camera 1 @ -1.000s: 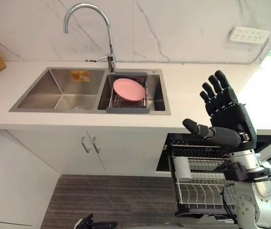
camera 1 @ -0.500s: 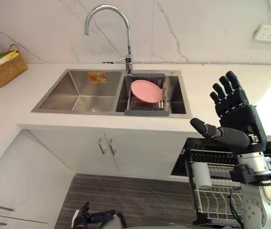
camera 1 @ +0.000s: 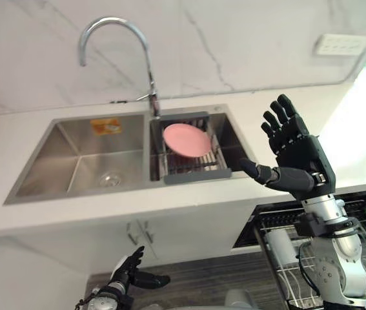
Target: Walk over to the sink, pick up the cup, carry it to the dishwasher, place the cup inside the dishwasher, then close the dishwasher door
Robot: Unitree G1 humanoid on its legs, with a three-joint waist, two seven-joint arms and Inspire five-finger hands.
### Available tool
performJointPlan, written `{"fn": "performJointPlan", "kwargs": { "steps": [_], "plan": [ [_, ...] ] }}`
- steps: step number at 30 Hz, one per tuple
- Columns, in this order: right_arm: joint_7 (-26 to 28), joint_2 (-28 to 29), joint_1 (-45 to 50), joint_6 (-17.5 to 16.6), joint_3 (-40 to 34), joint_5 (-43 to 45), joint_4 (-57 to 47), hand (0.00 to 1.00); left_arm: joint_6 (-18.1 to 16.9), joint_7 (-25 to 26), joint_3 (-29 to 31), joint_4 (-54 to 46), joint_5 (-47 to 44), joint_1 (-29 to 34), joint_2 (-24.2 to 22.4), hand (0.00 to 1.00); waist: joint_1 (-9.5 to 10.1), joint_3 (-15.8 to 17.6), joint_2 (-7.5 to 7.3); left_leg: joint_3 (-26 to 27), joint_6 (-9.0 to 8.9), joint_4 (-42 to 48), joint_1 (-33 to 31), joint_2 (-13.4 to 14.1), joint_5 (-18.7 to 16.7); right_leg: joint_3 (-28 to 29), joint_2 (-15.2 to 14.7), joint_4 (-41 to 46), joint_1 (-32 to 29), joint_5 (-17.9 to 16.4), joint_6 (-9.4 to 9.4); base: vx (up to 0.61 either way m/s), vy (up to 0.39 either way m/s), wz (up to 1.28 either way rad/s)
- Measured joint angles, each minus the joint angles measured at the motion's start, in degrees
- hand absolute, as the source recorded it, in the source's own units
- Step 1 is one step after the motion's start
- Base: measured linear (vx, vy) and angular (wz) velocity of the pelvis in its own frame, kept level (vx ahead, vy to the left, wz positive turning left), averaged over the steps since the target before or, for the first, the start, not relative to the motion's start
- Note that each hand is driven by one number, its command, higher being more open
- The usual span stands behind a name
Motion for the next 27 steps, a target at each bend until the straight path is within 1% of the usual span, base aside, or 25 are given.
{"fn": "performJointPlan", "kwargs": {
  "steps": [1, 2, 3, 4, 5, 6, 7, 8, 9, 10, 11, 12, 13, 14, 16, 17, 18, 21, 23, 27],
  "plan": [
    [0.7, -0.4, -0.4, -0.3, 0.8, 0.0, 0.0, 1.00, 1.3, -0.3, -0.2, 0.5, 0.0, -0.3, 0.1, 1.00, 0.31, -0.5, 0.19, -1.5, -0.04, 0.4, -0.2, 0.2, 0.1, -2.6, 1.2, -5.3, 0.9, 0.2, -0.25, 0.25, -0.117, -1.07],
    [1.4, -0.9, -0.9, -0.3, 2.1, 0.0, 0.0, 1.00, 2.2, -0.6, -0.4, 0.6, 0.0, -0.3, 0.1, 1.00, 1.23, -1.1, 1.25, -3.1, -0.60, 0.7, -0.5, 1.8, 0.3, -3.4, 3.2, -11.7, 3.2, 1.1, -0.52, 0.26, -0.137, -1.35],
    [2.1, -0.8, -1.4, -0.3, 3.1, 0.0, 0.2, 1.00, 2.5, -0.6, -0.4, 0.8, -0.1, -0.7, 0.3, 1.00, 1.54, -0.9, 0.97, -3.8, -1.55, 4.0, -1.9, 2.2, 0.3, -3.9, 4.2, -17.8, 6.0, 1.6, -0.50, 0.18, -0.130, -1.10],
    [2.5, -0.8, -1.6, -0.5, 3.3, 0.0, 0.6, 1.00, 2.5, -0.4, -0.5, 1.3, -0.1, -1.0, 0.3, 1.00, 1.64, -0.6, 0.47, -4.9, -2.84, 4.3, -2.6, 2.3, -0.8, -3.5, 4.3, -20.1, 6.9, 1.8, -0.17, 0.05, -0.061, -0.66],
    [3.2, -0.7, -2.3, -1.4, 3.3, 0.0, 2.2, 1.00, 2.5, -0.2, -1.4, 2.6, -0.2, -2.7, 0.2, 1.00, 1.48, -0.7, 0.63, -7.5, -3.62, 0.5, -3.0, 1.5, -1.0, -2.9, 4.4, -21.3, 7.2, 2.7, 0.29, -0.02, -0.022, -0.32],
    [3.2, -0.7, -3.1, -1.4, 2.7, 0.0, 3.9, 1.00, 2.6, 0.0, -2.3, 3.5, -0.5, -4.2, 0.2, 1.00, 1.39, -0.6, 0.57, -8.2, -3.16, -4.5, -2.7, 1.1, 2.9, -2.7, 4.4, -21.7, 7.4, 3.2, 0.45, 0.00, 0.007, -0.37],
    [3.2, -0.8, -3.7, -1.2, 3.2, -0.1, 5.8, 1.00, 3.2, 0.2, -2.5, 4.2, -0.5, -4.7, -0.3, 1.00, 1.46, -0.8, 0.44, -7.7, -3.45, -7.3, -0.1, 0.3, 4.4, -2.2, 4.4, -22.8, 8.2, 4.3, 0.93, 0.04, 0.049, -0.25],
    [3.3, -1.0, -3.7, -1.0, 3.3, -0.1, 6.2, 1.00, 3.3, 0.6, -2.7, 5.4, -0.6, -4.7, -0.8, 1.00, 1.29, -1.1, 0.70, -7.7, -3.37, -8.4, 0.5, 0.2, 5.3, -2.5, 4.7, -25.5, 9.6, 5.9, 1.20, 0.08, 0.102, -0.24],
    [3.8, -1.3, -4.5, -1.0, 3.2, -0.1, 5.8, 1.00, 3.9, 2.0, -2.6, 6.7, -0.6, -4.9, -1.9, 1.00, 1.42, -1.3, 0.45, -7.7, -3.30, -8.4, 0.2, 0.0, 5.4, -3.0, 5.1, -30.2, 11.5, 8.1, 1.88, 0.08, 0.111, -0.07],
    [4.1, -1.4, -5.1, -1.0, 3.2, 0.0, 5.6, 1.00, 4.3, 2.6, -2.2, 8.0, -0.6, -5.3, -2.4, 1.00, 1.44, -1.4, 0.29, -7.7, -3.29, -8.4, 0.0, -0.1, 5.4, -3.2, 5.1, -32.1, 12.1, 9.1, 2.04, 0.06, 0.100, -0.05],
    [4.7, -1.4, -6.1, -0.8, 3.2, 0.0, 4.8, 1.00, 5.9, 4.0, -0.8, 10.9, -1.7, -5.9, -3.6, 1.00, 1.52, -1.4, 0.17, -7.7, -3.28, -8.4, -0.5, -0.2, 5.4, -3.8, 5.3, -35.3, 13.1, 10.9, 2.39, 0.04, 0.060, 0.00],
    [5.0, -1.4, -6.5, -0.5, 3.2, 0.0, 3.3, 1.00, 8.1, 7.6, 4.9, 14.5, -3.8, -6.3, -5.9, 1.00, 1.72, -1.4, 0.20, -7.7, -3.26, -8.5, -0.6, -0.3, 5.4, -4.0, 5.6, -37.9, 14.1, 12.4, 2.64, 0.04, 0.050, 0.02],
    [5.2, -1.3, -6.5, -0.2, 3.2, 0.0, 2.8, 1.00, 8.3, 9.0, 7.3, 15.8, -4.2, -6.2, -6.3, 1.00, 1.84, -1.4, 0.20, -7.7, -3.26, -8.6, -0.4, -0.3, 5.4, -4.0, 5.7, -38.6, 14.6, 12.6, 2.67, 0.04, 0.029, 0.02],
    [5.5, -1.0, -6.3, 0.1, 3.2, 0.0, 1.9, 1.00, 8.5, 11.5, 11.6, 17.8, -4.9, -5.9, -6.2, 1.00, 2.25, -1.4, 0.27, -7.7, -3.25, -9.0, 0.1, -0.4, 5.4, -4.2, 5.7, -39.4, 15.3, 12.7, 2.67, 0.03, 0.009, 0.03],
    [5.5, -0.4, -6.2, 0.3, 3.2, 0.0, 1.8, 1.00, 8.3, 14.7, 14.9, 19.0, -5.1, -5.2, -5.5, 1.00, 2.60, -1.5, 0.40, -7.9, -3.21, -9.3, 0.2, -0.5, 5.4, -4.5, 5.7, -40.1, 15.8, 12.7, 2.68, 0.02, -0.011, 0.08],
    [5.4, -0.2, -6.1, 0.8, 3.2, -0.1, 1.8, 1.00, 7.6, 16.5, 16.1, 19.2, -5.1, -4.2, -4.7, 1.00, 2.85, -1.4, 0.49, -8.1, -3.19, -9.5, 0.1, -0.5, 5.5, -4.9, 5.7, -40.7, 16.0, 12.7, 2.69, 0.01, -0.030, 0.16],
    [5.4, -0.1, -5.7, 1.3, 3.2, -0.2, 1.8, 1.00, 7.0, 17.5, 16.9, 19.5, -5.1, -3.4, -4.1, 1.00, 3.07, -1.4, 0.75, -8.5, -3.09, -9.8, 0.1, -0.6, 5.6, -5.4, 5.7, -41.0, 16.2, 12.7, 2.71, 0.00, -0.028, 0.18],
    [5.7, 0.2, -4.2, 1.9, 3.2, -0.2, 1.8, 1.00, 5.4, 18.8, 18.5, 21.5, -5.7, -2.0, -4.0, 1.00, 3.21, -1.5, 0.87, -9.1, -3.10, -11.4, 0.3, -1.1, 6.3, -6.3, 5.5, -41.7, 16.4, 13.0, 2.83, -0.01, -0.017, 0.16],
    [5.7, 0.2, -3.7, 2.2, 3.2, -0.2, 1.8, 1.00, 4.1, 19.5, 18.8, 22.3, -5.7, -1.1, -5.2, 1.00, 3.19, -1.5, 0.87, -9.2, -3.09, -11.6, 0.3, -1.1, 6.3, -6.6, 5.5, -42.2, 16.7, 13.3, 2.96, -0.03, -0.012, 0.04],
    [5.8, 0.8, -3.6, 2.2, 3.2, -0.2, 1.8, 1.00, 3.0, 20.1, 18.7, 23.2, -6.9, -1.1, -7.1, 1.00, 3.19, -1.5, 0.84, -9.8, -3.09, -11.7, 0.5, -1.2, 6.3, -7.1, 5.4, -42.5, 17.3, 13.5, 3.00, -0.05, -0.017, 0.07]
  ]
}}
